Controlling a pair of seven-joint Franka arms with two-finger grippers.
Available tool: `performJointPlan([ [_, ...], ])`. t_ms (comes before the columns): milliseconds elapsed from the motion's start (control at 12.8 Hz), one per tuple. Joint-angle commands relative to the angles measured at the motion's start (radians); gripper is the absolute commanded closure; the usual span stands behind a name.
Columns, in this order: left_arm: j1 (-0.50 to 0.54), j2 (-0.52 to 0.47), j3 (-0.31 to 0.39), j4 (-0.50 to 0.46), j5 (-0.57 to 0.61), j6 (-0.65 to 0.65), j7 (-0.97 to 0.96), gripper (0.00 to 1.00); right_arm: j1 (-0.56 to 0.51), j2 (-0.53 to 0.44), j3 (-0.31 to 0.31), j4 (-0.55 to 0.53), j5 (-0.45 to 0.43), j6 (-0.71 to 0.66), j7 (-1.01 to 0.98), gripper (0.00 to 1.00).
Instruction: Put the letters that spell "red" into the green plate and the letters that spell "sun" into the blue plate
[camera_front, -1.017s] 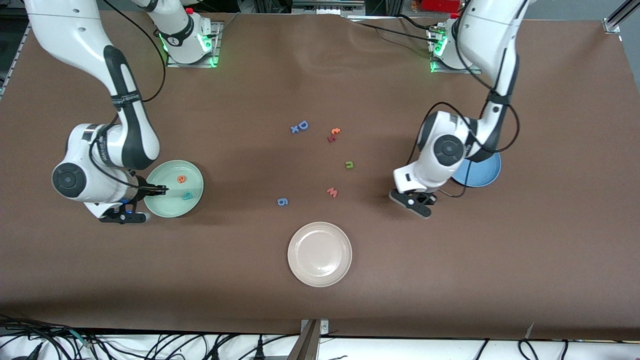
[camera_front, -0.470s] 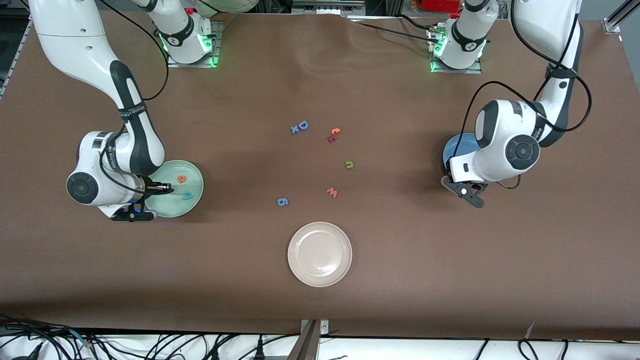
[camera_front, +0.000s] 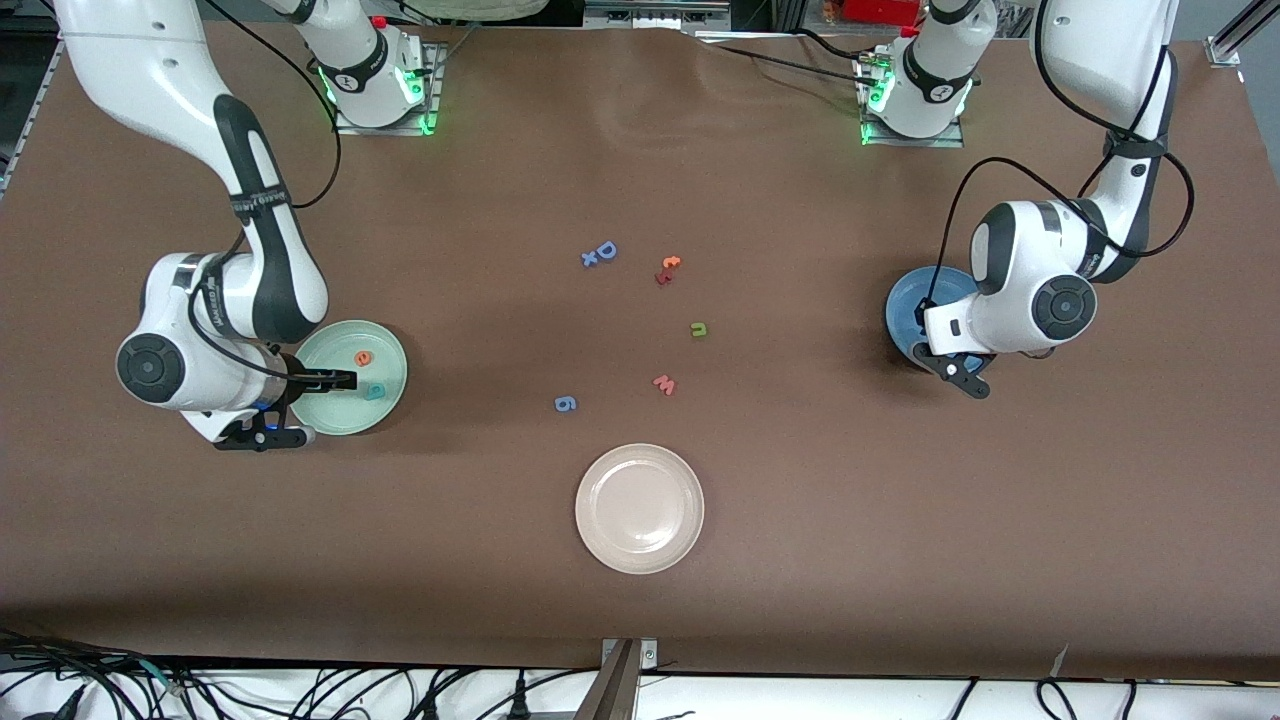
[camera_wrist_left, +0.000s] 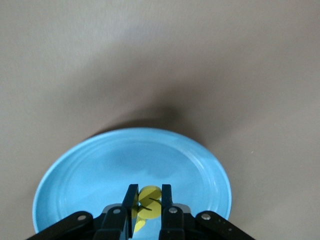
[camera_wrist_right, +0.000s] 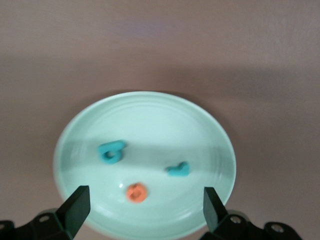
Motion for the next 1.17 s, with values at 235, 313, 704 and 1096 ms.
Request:
performJointPlan([
  [235, -0.003, 0.007, 0.012, -0.025, -0.035, 0.013, 0.012, 0.52, 0.002, -0.061, -0.003, 0.335, 0.006, -0.427, -0.008, 0.00],
  [313, -0.005, 0.008, 0.012, -0.024, -0.035, 0.013, 0.012, 0.51, 0.001, -0.084, -0.007, 0.375, 0.006, -0.488, -0.001, 0.00],
  [704, -0.032, -0.022, -0.072, 0.044, -0.048, 0.006, -0.097, 0.48, -0.030, -0.222, -0.001, 0.388, -0.017, -0.506, -0.014, 0.00],
  [1096, -0.081, -0.009, -0.319, 0.139, -0.048, 0.013, -0.643, 0.46, -0.152, -0.492, 0.124, 0.096, -0.111, -0.437, -0.005, 0.00],
])
